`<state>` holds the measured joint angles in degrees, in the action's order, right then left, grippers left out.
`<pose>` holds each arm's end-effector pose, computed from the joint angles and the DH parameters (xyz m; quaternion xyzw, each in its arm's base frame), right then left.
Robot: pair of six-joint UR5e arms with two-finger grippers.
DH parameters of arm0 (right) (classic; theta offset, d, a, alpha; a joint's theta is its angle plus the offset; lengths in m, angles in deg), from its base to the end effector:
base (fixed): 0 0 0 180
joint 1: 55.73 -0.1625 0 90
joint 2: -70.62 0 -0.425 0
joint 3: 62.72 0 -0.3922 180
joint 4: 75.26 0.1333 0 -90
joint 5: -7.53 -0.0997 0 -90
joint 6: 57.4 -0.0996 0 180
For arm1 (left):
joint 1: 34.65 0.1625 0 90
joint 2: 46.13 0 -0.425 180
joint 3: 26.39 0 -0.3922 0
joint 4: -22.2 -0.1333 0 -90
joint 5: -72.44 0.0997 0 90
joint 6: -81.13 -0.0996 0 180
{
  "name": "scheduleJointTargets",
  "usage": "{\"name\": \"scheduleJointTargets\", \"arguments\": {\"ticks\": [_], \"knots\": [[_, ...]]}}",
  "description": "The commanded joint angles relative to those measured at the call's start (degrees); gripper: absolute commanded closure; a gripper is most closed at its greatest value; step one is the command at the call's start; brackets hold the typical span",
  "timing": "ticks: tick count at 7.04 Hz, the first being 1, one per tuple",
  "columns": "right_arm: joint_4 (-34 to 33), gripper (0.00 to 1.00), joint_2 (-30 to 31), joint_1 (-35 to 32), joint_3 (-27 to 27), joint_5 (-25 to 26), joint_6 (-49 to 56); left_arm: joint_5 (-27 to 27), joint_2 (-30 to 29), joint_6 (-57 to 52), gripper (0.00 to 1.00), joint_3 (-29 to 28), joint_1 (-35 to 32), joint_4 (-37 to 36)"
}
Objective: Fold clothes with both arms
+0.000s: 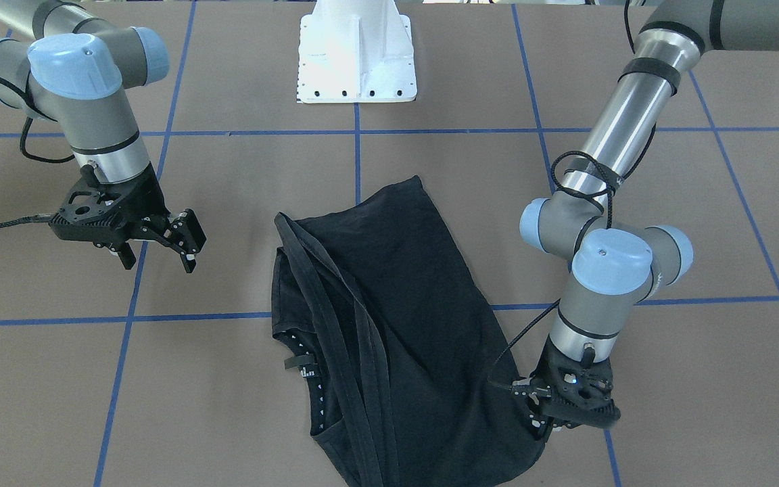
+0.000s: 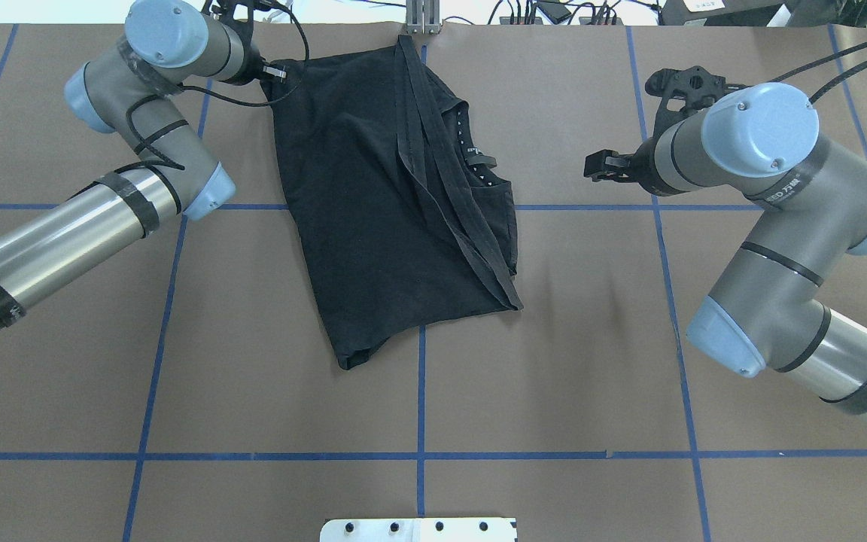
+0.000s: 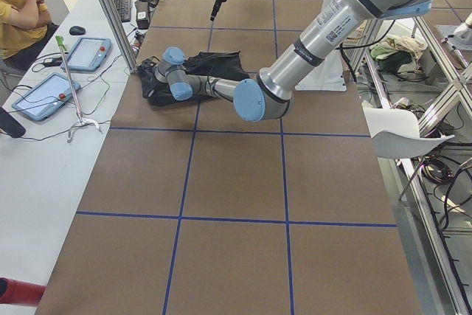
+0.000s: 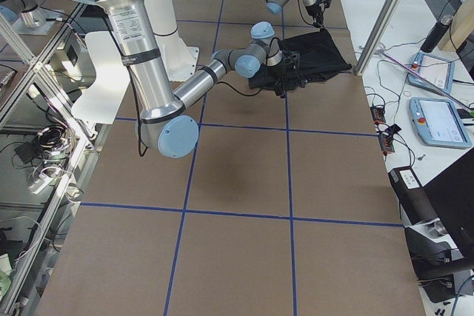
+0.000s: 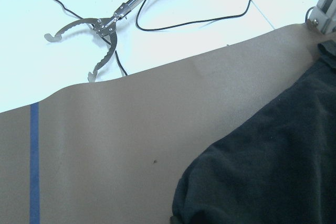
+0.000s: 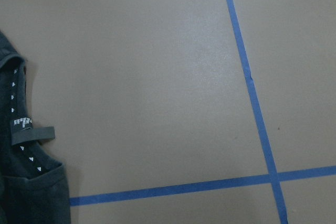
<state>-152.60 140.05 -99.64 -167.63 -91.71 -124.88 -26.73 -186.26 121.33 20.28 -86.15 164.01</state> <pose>-0.3570 -0.5065 0.3241 0.1612 -0.3804 0.1366 0.9004 0.4382 -0.7395 0.3546 0.3331 0.3633 0.0262 0.8697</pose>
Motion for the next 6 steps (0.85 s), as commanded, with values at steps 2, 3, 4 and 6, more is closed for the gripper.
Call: {"name": "scheduleJointTargets", "arguments": {"ticks": [2,3,4,6], "knots": [[0.0,0.0,-1.7,2.6,0.6,0.5,-0.6,-5.6,6.7,-4.8,0.0,6.4,-3.5,5.0],[-0.1,0.0,-3.7,3.6,1.8,0.7,-1.9,-9.0,11.2,-5.0,0.0,12.3,-3.8,4.8],[0.0,0.0,-5.2,4.4,3.0,0.8,-4.2,-11.6,15.2,-4.9,0.0,18.4,-4.0,4.7],[1.6,0.02,-9.0,6.9,7.4,3.8,-10.8,-12.5,20.7,-4.1,0.0,27.1,-4.0,4.9]]}}
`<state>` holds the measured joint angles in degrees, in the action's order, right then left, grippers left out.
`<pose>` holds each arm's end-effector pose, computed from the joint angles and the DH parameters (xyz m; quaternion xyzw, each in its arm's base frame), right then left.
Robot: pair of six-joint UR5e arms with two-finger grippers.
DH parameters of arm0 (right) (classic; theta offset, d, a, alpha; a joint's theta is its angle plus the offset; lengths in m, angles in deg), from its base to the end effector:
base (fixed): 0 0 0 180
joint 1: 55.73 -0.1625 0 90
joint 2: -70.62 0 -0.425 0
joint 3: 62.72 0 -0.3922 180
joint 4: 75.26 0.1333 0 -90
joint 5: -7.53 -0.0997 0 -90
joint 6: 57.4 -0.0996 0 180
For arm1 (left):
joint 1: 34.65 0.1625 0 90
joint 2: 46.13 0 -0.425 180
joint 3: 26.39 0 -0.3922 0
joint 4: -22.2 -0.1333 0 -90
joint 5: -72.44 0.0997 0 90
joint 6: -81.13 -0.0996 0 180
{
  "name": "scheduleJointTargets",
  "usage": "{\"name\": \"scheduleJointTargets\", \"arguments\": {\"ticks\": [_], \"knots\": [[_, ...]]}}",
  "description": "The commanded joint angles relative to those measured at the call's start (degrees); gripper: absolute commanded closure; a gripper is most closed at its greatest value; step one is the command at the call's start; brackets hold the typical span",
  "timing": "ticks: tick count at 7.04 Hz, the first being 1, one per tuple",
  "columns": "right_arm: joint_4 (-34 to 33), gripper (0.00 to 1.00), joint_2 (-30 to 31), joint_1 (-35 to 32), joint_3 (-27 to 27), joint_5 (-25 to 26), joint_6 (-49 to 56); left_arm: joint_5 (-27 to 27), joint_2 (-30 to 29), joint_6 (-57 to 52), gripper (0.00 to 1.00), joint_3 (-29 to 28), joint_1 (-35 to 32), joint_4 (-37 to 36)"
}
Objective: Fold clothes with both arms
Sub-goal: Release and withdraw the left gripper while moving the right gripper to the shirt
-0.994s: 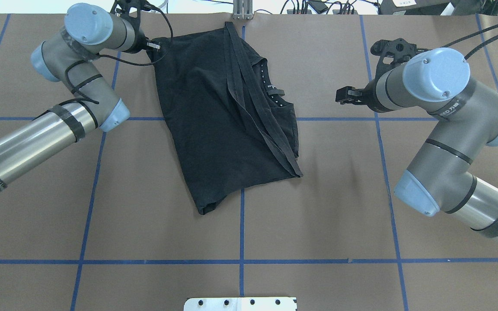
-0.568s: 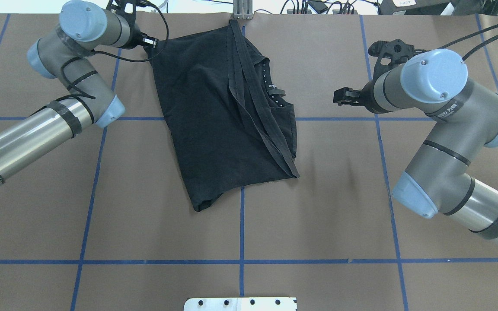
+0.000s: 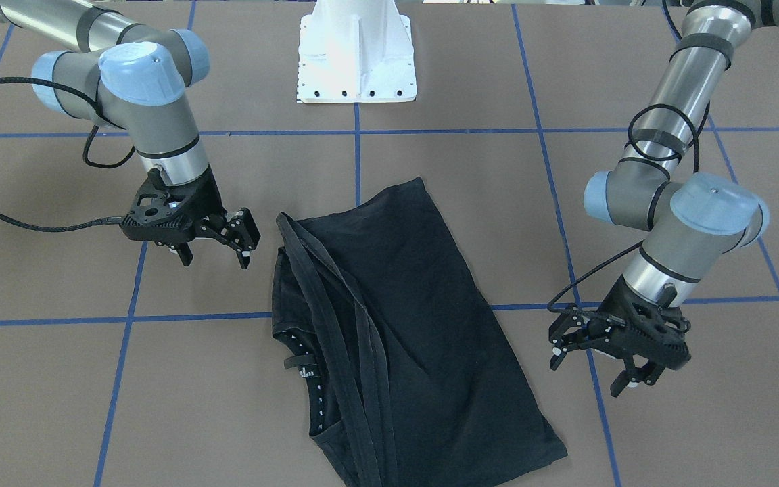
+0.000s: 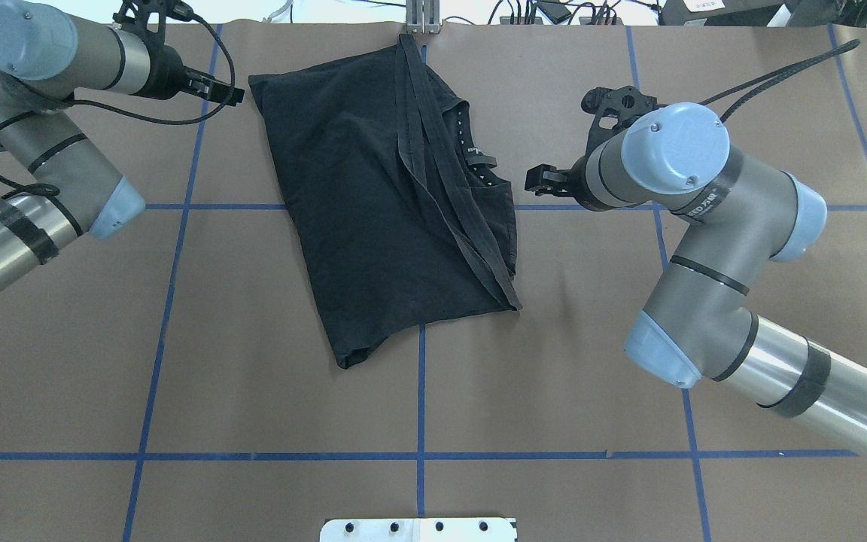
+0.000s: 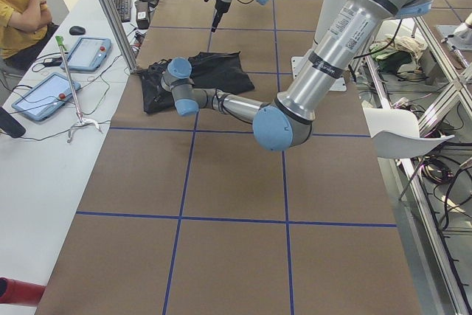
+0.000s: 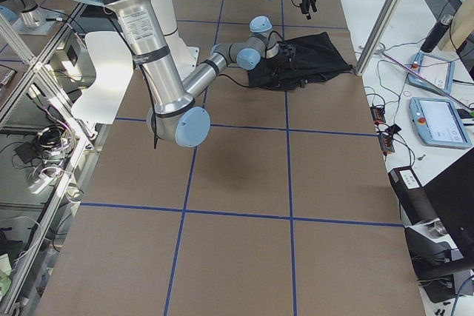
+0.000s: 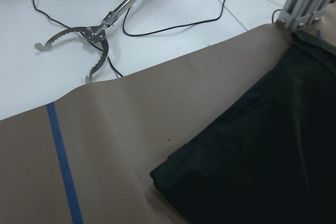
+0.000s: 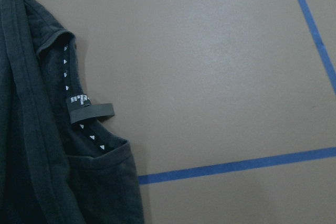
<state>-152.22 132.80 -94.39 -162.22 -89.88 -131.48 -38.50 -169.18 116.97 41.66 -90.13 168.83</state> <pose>-0.4322 -0.5001 0.2868 0.1427 -0.4041 0.1511 0.8908 0.3391 -0.6655 0.3862 0.3609 0.4390 0.0918 0.8176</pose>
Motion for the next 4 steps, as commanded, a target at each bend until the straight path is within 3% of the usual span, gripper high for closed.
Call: {"name": "scheduleJointTargets", "arguments": {"ticks": [1,4], "knots": [[5.2,0.03,-1.7,3.1,3.8,2.5,-7.5,-0.8,5.1,1.8,0.0,7.6,-0.1,0.1],[7.7,0.07,-1.2,6.9,6.2,5.7,-17.0,-0.1,9.3,4.5,0.0,10.5,0.7,4.0]]}}
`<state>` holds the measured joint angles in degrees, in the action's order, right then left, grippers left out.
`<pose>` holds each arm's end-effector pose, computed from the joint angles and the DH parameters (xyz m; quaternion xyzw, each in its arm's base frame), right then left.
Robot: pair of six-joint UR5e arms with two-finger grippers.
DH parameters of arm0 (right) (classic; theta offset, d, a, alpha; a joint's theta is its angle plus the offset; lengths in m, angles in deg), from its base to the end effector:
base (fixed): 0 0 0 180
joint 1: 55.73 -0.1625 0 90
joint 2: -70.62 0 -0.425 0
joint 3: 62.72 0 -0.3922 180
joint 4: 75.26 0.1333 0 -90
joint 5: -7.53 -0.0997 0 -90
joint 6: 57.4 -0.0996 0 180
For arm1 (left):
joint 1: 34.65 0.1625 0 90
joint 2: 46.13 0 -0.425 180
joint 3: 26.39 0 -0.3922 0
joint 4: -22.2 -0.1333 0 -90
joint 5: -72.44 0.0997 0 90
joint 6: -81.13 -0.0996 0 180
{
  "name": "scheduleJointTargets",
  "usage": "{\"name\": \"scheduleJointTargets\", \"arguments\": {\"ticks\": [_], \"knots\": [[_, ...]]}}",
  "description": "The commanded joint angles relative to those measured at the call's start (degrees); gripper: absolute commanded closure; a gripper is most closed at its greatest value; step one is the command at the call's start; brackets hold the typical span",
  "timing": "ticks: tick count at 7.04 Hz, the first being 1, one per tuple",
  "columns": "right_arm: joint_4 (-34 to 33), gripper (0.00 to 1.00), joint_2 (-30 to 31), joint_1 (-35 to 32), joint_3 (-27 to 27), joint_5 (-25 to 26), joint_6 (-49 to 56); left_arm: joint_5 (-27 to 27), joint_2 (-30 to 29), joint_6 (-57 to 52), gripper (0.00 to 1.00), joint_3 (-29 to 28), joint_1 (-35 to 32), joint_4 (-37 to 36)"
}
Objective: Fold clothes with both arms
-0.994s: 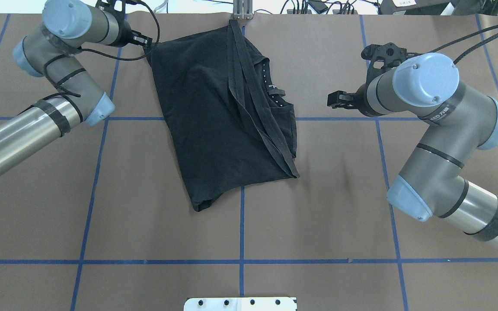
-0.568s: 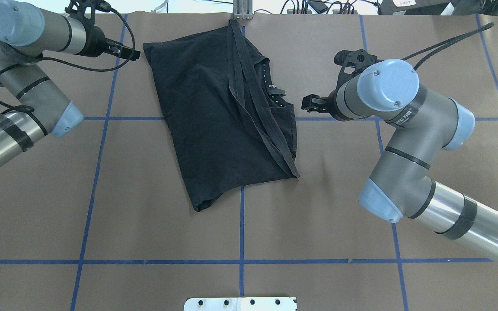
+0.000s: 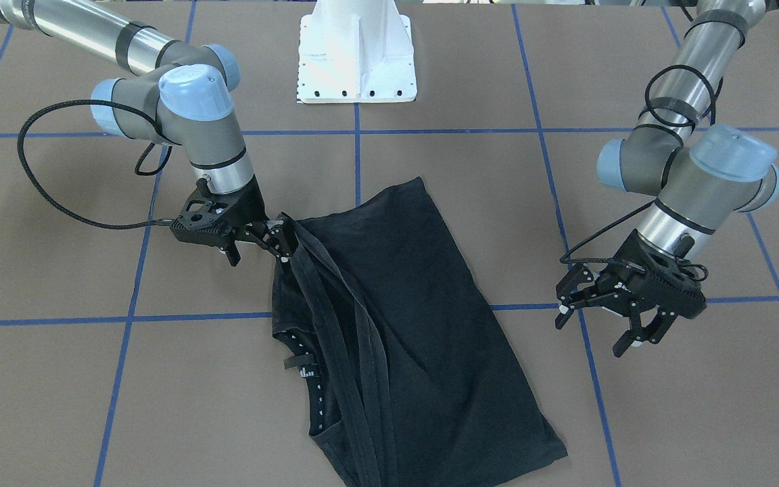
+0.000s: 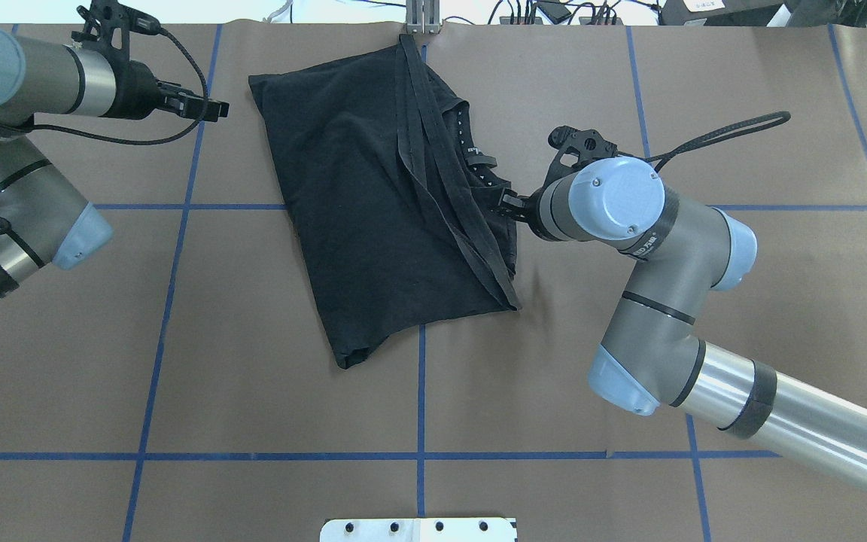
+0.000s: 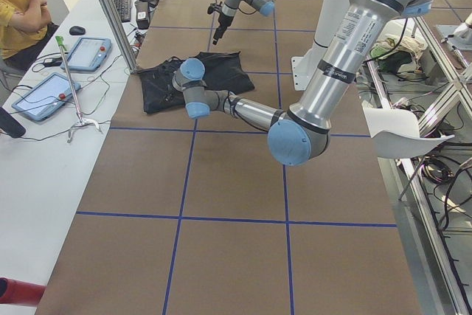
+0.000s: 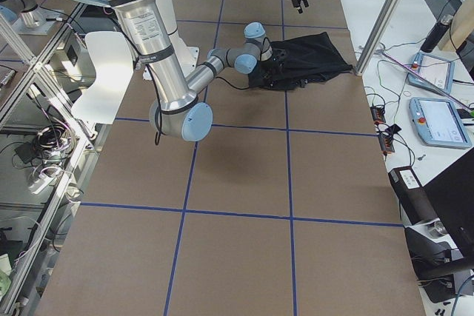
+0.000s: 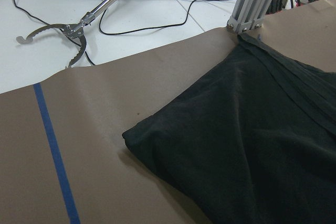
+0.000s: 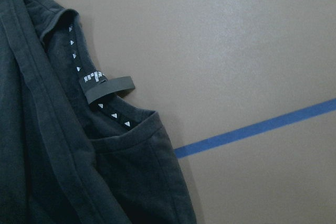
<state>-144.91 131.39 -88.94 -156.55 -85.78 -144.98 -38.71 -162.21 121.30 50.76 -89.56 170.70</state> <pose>-0.4953 -0.4767 0.2987 0.1129 -0.4356 0.2245 0.8644 0.3159 -0.6190 0.3889 0.3653 0.4694 0.0721 0.8006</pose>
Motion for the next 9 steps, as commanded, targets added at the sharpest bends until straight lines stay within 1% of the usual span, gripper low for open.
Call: {"name": "scheduleJointTargets", "arguments": {"ticks": [1,2,4,5,7,8,9], "knots": [[0.4,0.12,-0.3,1.7,0.5,1.6,-5.9,0.2,3.3,-0.1,0.0,2.0,0.2,2.8],[0.4,0.17,-0.3,1.9,0.7,1.7,-6.7,1.1,3.4,-0.2,0.0,2.5,0.3,2.8],[0.5,0.2,-0.4,4.2,1.1,4.1,-8.9,1.5,3.8,-0.2,0.0,3.7,0.9,2.8],[0.5,0.26,-0.4,5.9,1.1,5.9,-10.3,1.5,4.9,-0.3,0.0,4.4,1.1,2.8],[0.4,0.32,-0.3,7.0,1.1,6.4,-10.4,1.5,5.9,-0.3,0.0,5.4,1.1,2.8],[0.3,0.4,-0.2,7.3,1.1,6.5,-10.0,1.5,6.0,-0.3,0.0,5.6,1.1,2.8],[0.2,0.44,0.0,7.6,1.5,7.3,-9.1,1.5,6.1,-0.3,0.0,5.6,1.1,2.8]]}}
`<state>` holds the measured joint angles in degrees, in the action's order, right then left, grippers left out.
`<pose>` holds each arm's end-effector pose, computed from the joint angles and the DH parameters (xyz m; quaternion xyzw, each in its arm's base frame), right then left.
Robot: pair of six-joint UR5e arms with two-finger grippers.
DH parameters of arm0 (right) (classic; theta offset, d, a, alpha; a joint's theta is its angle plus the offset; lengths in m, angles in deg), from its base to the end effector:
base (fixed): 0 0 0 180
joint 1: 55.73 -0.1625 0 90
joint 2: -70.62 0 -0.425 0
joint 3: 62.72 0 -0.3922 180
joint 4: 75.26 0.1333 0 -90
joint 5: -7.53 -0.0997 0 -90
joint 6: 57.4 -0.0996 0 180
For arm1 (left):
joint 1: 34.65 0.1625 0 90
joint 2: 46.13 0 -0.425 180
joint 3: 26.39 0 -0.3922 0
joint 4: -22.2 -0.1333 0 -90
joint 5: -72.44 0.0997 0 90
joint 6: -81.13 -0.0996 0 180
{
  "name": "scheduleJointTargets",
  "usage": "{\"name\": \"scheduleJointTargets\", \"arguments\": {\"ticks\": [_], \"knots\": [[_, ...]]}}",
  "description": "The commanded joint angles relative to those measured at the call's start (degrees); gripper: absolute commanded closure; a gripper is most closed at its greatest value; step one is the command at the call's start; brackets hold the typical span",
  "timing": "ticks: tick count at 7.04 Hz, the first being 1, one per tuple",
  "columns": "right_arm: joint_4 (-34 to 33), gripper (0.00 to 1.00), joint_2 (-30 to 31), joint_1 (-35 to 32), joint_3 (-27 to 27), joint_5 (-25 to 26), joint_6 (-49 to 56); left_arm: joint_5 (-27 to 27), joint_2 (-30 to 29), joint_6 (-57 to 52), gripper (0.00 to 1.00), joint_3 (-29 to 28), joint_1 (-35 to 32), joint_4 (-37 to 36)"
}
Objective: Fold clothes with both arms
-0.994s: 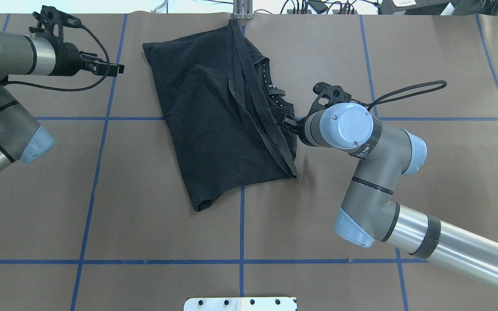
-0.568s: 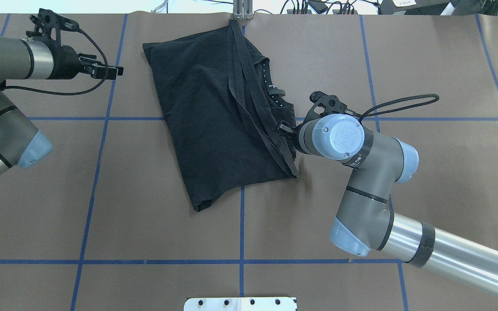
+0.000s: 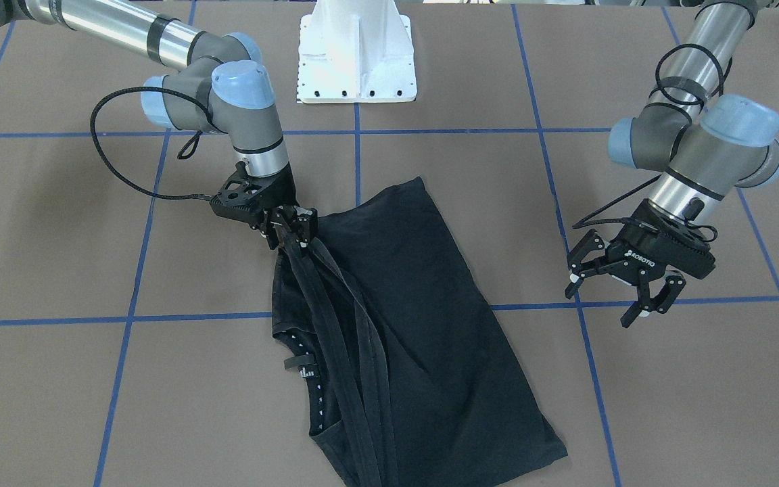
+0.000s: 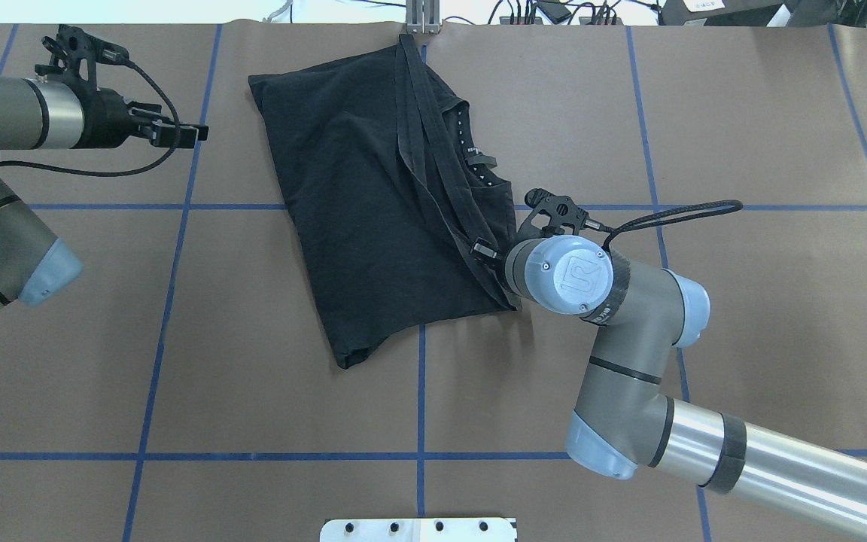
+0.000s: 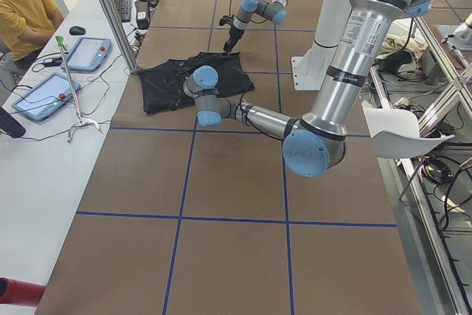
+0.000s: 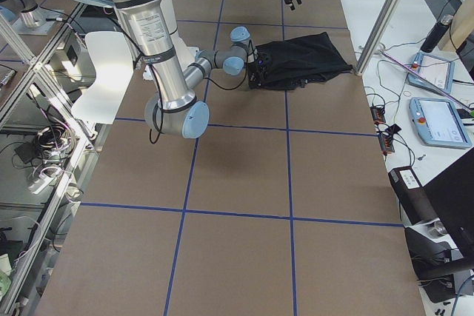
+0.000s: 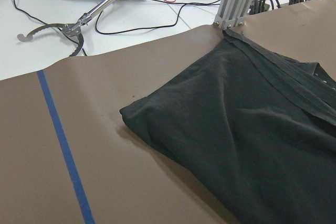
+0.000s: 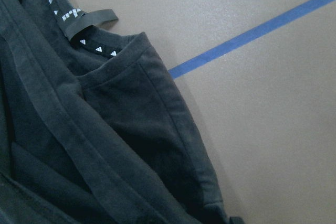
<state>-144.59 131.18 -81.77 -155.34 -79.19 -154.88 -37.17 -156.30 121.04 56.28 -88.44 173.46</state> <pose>-0.5507 -0.4238 0.3053 0.0969 -0.4340 0.2704 0.8539 0.3013 -0.5806 0.4041 0.3837 0.4730 0.0772 0.7894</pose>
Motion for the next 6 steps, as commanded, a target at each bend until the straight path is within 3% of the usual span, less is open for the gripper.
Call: {"name": "scheduleJointTargets", "arguments": {"ticks": [1,3,4,5,6], "knots": [[0.0,0.44,0.2,0.4,0.9,0.8,4.1,0.0,0.2,0.0,0.0,0.1,0.0,0.0],[0.1,0.44,0.3,0.3,1.0,0.8,6.3,0.0,0.4,0.0,0.0,0.0,0.0,0.0],[0.1,0.58,0.2,0.3,1.1,0.8,6.4,0.0,0.4,0.0,0.0,0.0,0.0,0.0],[0.1,0.92,0.2,0.3,1.1,0.7,6.5,-0.1,0.4,-0.1,0.0,0.0,0.0,0.0],[0.1,1.0,0.2,0.3,1.1,0.7,7.6,-0.1,0.4,-0.1,0.0,0.0,0.0,0.0]]}}
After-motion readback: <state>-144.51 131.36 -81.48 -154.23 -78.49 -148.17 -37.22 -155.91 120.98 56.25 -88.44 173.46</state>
